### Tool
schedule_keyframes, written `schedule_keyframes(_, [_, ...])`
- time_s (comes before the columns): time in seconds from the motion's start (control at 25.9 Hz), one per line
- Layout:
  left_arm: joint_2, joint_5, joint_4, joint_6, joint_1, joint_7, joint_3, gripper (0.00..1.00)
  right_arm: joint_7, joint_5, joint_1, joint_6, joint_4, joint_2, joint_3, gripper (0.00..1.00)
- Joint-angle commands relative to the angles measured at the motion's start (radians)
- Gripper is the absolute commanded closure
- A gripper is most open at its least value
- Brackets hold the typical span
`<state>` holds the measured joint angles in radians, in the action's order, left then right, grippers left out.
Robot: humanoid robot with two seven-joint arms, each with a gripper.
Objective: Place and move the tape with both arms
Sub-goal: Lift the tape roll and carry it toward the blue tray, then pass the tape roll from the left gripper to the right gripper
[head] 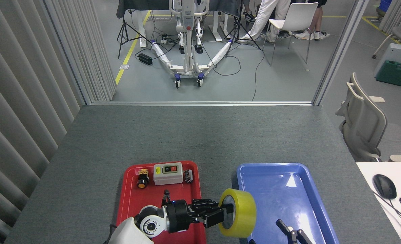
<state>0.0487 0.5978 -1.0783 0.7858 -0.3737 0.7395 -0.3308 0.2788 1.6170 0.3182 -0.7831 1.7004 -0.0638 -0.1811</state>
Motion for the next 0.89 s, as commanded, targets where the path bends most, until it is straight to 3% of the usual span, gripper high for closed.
schedule_keyframes(0.0, [0.000, 0.000, -0.015, 0.000, 0.024, 0.018, -0.036, 1.00, 0.000, 0.023, -0.004, -0.002, 0.002, -0.001, 0.032, 0.00])
schedule_keyframes(0.23, [0.000, 0.031, -0.129, 0.000, 0.098, 0.074, -0.086, 1.00, -0.001, 0.064, -0.004, -0.002, 0.012, 0.004, 0.092, 0.00])
schedule_keyframes(0.85, [0.011, 0.031, -0.115, 0.000, 0.096, 0.075, -0.083, 1.00, 0.000, 0.081, 0.038, -0.002, 0.022, 0.009, 0.107, 0.01])
